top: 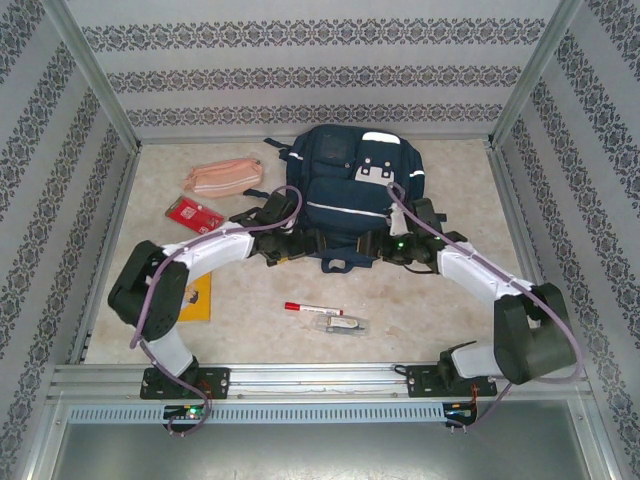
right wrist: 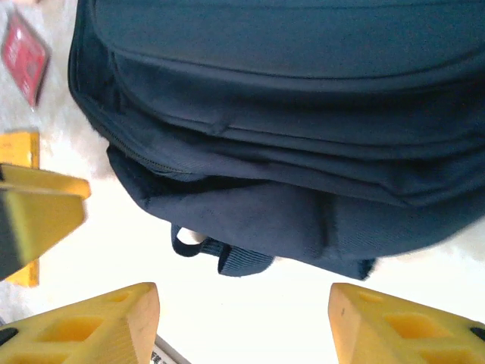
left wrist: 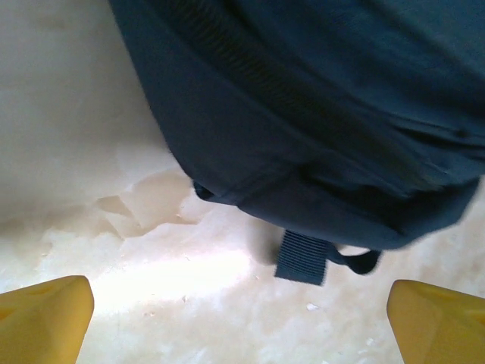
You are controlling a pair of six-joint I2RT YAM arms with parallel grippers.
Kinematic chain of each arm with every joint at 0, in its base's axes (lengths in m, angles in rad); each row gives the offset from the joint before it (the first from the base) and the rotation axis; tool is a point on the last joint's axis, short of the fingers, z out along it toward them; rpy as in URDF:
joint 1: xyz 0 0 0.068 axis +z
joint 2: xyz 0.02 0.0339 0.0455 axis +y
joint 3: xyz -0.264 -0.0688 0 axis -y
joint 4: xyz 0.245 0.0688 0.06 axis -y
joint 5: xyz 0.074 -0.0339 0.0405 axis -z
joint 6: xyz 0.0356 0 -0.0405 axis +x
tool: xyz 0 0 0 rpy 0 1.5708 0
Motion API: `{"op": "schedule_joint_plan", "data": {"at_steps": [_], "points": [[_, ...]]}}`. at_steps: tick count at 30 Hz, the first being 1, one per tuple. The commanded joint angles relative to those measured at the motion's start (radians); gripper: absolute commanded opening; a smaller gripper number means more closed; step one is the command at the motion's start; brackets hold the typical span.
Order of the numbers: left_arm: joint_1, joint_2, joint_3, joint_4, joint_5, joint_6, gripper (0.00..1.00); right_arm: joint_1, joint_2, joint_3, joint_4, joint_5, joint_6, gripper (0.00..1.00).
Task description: Pack books, pencil case, and school supplies into a backpack
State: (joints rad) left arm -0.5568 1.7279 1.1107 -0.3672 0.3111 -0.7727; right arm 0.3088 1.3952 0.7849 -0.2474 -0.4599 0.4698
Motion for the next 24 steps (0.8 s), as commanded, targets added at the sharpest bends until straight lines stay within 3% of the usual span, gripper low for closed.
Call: {"op": "schedule_joint_plan", "data": {"at_steps": [1, 5, 8, 11, 17, 24], "points": [[-0.013, 0.019, 0.047, -0.058, 0.014, -0.060, 0.99, 0.022, 0.058, 0.053, -0.043, 0.115, -0.076, 0.60], [-0.011, 0.025, 0.071, -0.085, -0.009, -0.070, 0.99, 0.019, 0.142, 0.100, 0.009, 0.092, -0.130, 0.57], [-0.001, 0.041, 0.080, -0.082, -0.010, -0.082, 0.99, 0.026, 0.233, 0.159, 0.022, 0.028, -0.179, 0.43], [0.028, 0.082, 0.119, -0.106, 0.029, -0.086, 0.99, 0.048, 0.260, 0.167, 0.030, 0.017, -0.197, 0.40], [0.066, 0.146, 0.169, -0.103, -0.004, -0.065, 0.99, 0.094, 0.215, 0.144, 0.000, -0.012, -0.323, 0.02], [0.106, 0.264, 0.335, -0.219, -0.051, 0.042, 0.99, 0.244, 0.181, 0.082, 0.062, 0.046, -0.371, 0.00]]}}
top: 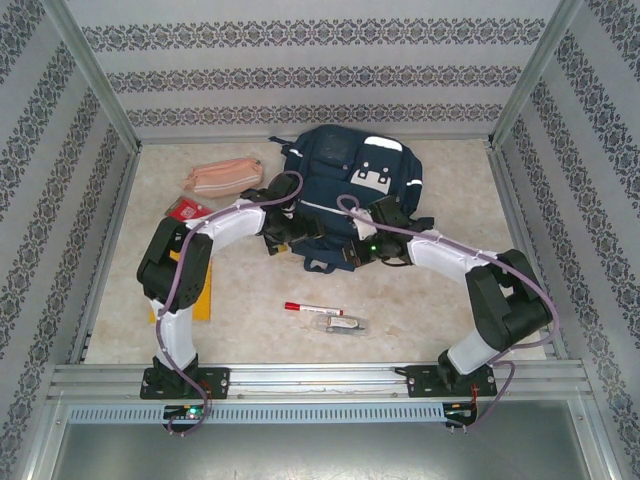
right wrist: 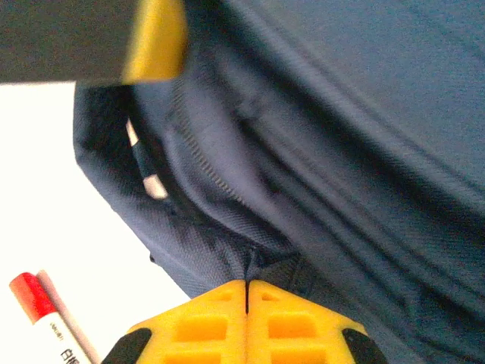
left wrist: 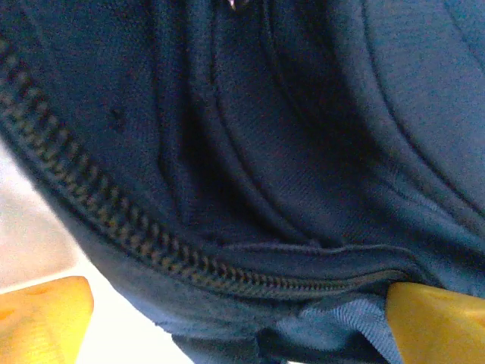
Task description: Pack books, pencil case, and school supplies into a backpack
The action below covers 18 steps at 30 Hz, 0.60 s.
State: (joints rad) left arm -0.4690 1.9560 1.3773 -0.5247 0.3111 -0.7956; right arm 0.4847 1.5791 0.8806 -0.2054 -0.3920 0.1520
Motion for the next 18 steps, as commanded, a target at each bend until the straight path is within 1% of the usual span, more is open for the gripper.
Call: {"op": "schedule_joint_plan", "data": {"at_steps": [1, 4, 7, 8, 9, 10, 11, 14, 16, 18], "points": [[0.026, 0.050, 0.090, -0.086, -0.054, 0.078, 0.99, 0.090, 0.010, -0.010, 0.018, -0.012, -0.054, 0.00], [0.065, 0.068, 0.144, -0.169, -0.057, 0.113, 0.99, 0.149, 0.050, 0.003, 0.024, -0.031, -0.039, 0.00], [0.101, 0.033, 0.121, -0.184, -0.071, 0.127, 0.99, 0.176, 0.052, 0.016, 0.004, -0.030, -0.030, 0.01], [0.109, 0.017, 0.109, -0.186, -0.062, 0.129, 0.99, 0.174, 0.035, 0.014, -0.001, -0.021, -0.014, 0.17], [0.116, 0.000, 0.100, -0.190, -0.046, 0.139, 0.99, 0.170, 0.008, 0.007, -0.002, -0.007, 0.010, 0.30], [0.119, -0.015, 0.097, -0.201, -0.036, 0.150, 0.99, 0.164, -0.021, 0.000, -0.005, 0.001, 0.036, 0.37], [0.120, -0.036, 0.096, -0.218, -0.029, 0.176, 0.99, 0.148, -0.054, -0.004, -0.015, 0.006, 0.074, 0.42], [0.110, -0.112, 0.084, -0.234, 0.004, 0.278, 0.99, 0.076, -0.148, -0.011, -0.072, 0.018, 0.188, 0.45], [0.087, -0.168, 0.071, -0.213, 0.018, 0.378, 0.99, 0.001, -0.215, -0.027, -0.124, 0.058, 0.273, 0.47], [0.026, -0.220, 0.075, -0.193, -0.009, 0.515, 0.99, -0.103, -0.300, -0.067, -0.180, 0.128, 0.372, 0.49]]}}
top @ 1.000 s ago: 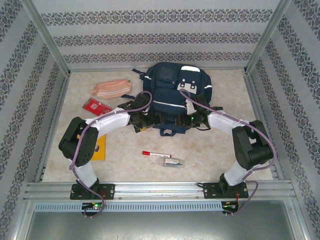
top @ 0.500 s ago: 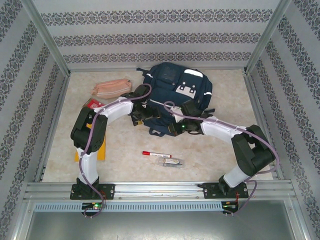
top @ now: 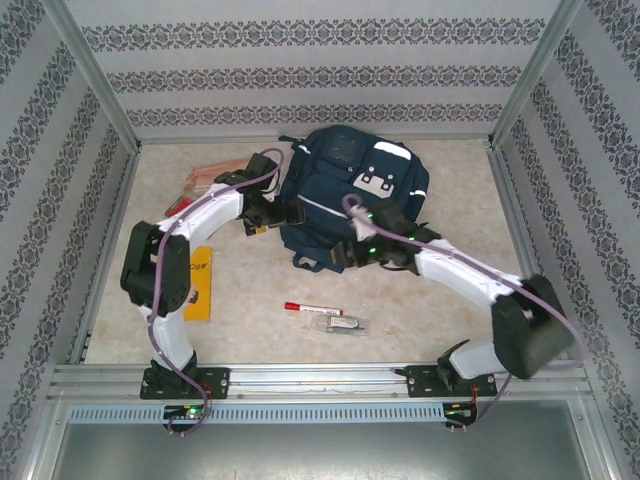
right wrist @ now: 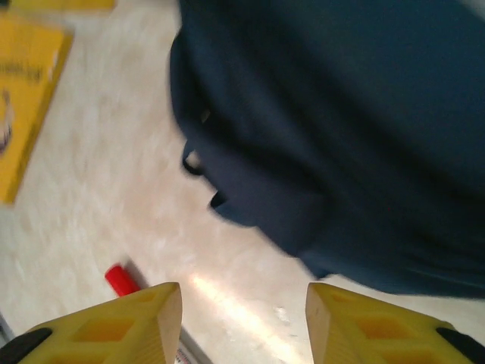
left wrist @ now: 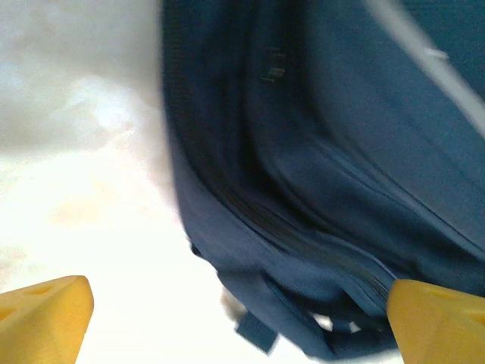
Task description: Pack books, pencil case, and school supplies into a backpack
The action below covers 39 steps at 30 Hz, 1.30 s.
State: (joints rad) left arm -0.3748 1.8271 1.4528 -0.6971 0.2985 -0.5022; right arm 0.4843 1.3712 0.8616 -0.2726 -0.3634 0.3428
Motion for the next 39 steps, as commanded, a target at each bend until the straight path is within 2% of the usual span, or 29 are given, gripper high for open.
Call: {"op": "schedule_joint_plan", "data": {"at_steps": [1, 4, 6, 8, 10, 14, 19, 20, 23, 25, 27, 30, 32, 35, 37, 39], "points": [[-0.108, -0.108, 0.000, -0.007, -0.033, 0.289, 0.99, -0.154, -0.128, -0.068, -0.136, 0.130, 0.219, 0.50], [-0.265, -0.128, 0.002, 0.057, -0.151, 0.540, 0.99, -0.313, -0.230, -0.121, -0.193, 0.199, 0.258, 0.56], [-0.359, -0.108, 0.002, 0.130, -0.228, 0.670, 0.99, -0.349, -0.277, -0.108, -0.268, 0.318, 0.201, 0.59], [-0.422, -0.073, 0.009, 0.198, -0.249, 0.759, 0.99, -0.363, -0.312, -0.095, -0.328, 0.412, 0.177, 0.64], [-0.460, -0.020, 0.031, 0.255, -0.280, 0.796, 0.99, -0.395, -0.344, -0.105, -0.341, 0.435, 0.192, 0.68], [-0.491, 0.110, 0.097, 0.286, -0.318, 0.817, 0.99, -0.488, -0.383, -0.128, -0.320, 0.337, 0.207, 0.68], [-0.507, 0.268, 0.251, 0.213, -0.440, 0.810, 0.95, -0.533, -0.361, -0.095, -0.340, 0.290, 0.161, 0.68], [-0.507, 0.301, 0.288, 0.191, -0.470, 0.804, 0.92, -0.534, -0.354, -0.089, -0.338, 0.277, 0.161, 0.67], [-0.507, 0.396, 0.405, 0.114, -0.505, 0.807, 0.68, -0.535, -0.328, -0.088, -0.319, 0.209, 0.167, 0.65], [-0.507, 0.447, 0.466, 0.064, -0.522, 0.813, 0.47, -0.535, -0.316, -0.100, -0.305, 0.186, 0.185, 0.65], [-0.507, 0.482, 0.529, -0.007, -0.530, 0.820, 0.22, -0.536, -0.304, -0.105, -0.286, 0.152, 0.185, 0.65], [-0.507, 0.467, 0.554, -0.046, -0.505, 0.838, 0.00, -0.536, -0.288, -0.088, -0.298, 0.094, 0.154, 0.65], [-0.505, 0.423, 0.539, -0.052, -0.470, 0.860, 0.00, -0.536, -0.282, -0.088, -0.302, 0.042, 0.147, 0.64], [-0.486, 0.343, 0.537, -0.095, -0.357, 0.866, 0.00, -0.536, -0.265, -0.099, -0.258, -0.118, 0.100, 0.62], [-0.462, 0.295, 0.524, -0.099, -0.249, 0.872, 0.00, -0.536, -0.237, -0.100, -0.226, -0.164, 0.097, 0.59], [-0.440, 0.268, 0.514, -0.083, -0.202, 0.857, 0.00, -0.535, -0.205, -0.106, -0.196, -0.183, 0.097, 0.56]]}}
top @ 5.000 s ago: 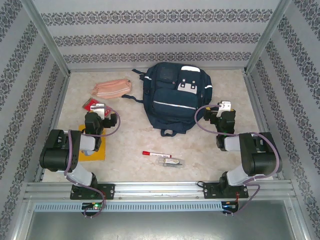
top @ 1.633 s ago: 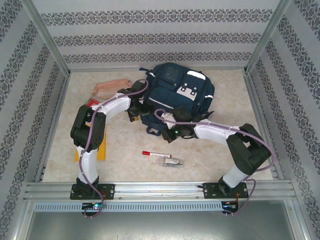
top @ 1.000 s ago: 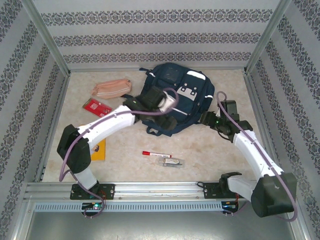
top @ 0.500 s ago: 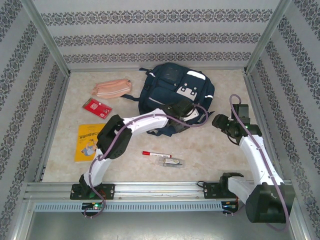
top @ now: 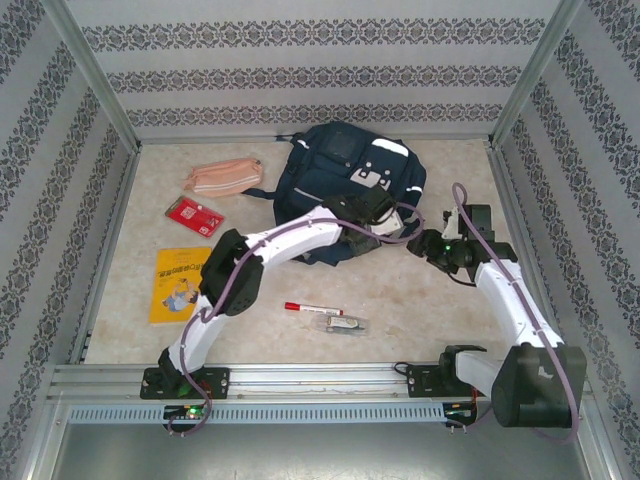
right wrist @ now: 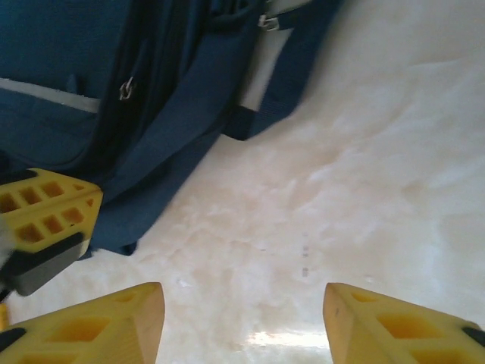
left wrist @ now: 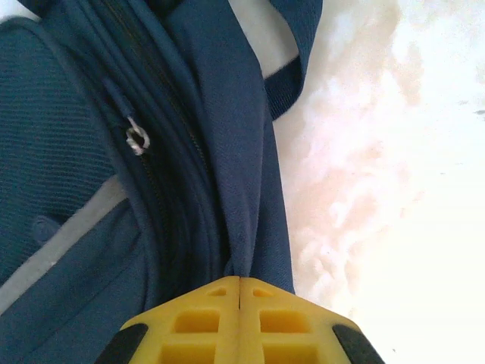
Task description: Pack books, pencil case, and school supplies into a backpack
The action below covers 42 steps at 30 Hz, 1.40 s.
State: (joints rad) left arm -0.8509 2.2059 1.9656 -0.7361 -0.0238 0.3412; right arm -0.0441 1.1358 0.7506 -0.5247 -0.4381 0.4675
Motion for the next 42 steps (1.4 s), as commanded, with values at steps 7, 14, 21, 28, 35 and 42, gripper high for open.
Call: {"op": "schedule_joint_plan", "data": {"at_steps": [7, 14, 21, 28, 35, 42], "points": [[0.094, -0.163, 0.003, -0.080, 0.264, 0.024, 0.00, -0.007, 0.164, 0.032, 0.127, -0.073, -0.082, 0.52], [0.087, -0.148, -0.127, -0.026, 0.379, 0.138, 0.44, -0.021, 0.177, 0.081, 0.138, 0.062, 0.055, 0.54], [0.056, -0.031, -0.080, -0.022, 0.244, 0.051, 0.45, -0.047, 0.071, 0.052, 0.097, 0.149, 0.110, 0.58], [0.050, 0.042, -0.077, 0.020, 0.038, 0.025, 0.47, -0.062, 0.011, 0.031, 0.077, 0.128, 0.091, 0.59], [0.047, 0.129, -0.022, 0.070, -0.159, -0.001, 0.47, -0.062, -0.005, 0.012, 0.076, 0.101, 0.104, 0.59], [0.046, 0.095, -0.013, 0.080, -0.134, -0.006, 0.00, -0.062, -0.025, 0.005, 0.074, 0.063, 0.084, 0.58]]}}
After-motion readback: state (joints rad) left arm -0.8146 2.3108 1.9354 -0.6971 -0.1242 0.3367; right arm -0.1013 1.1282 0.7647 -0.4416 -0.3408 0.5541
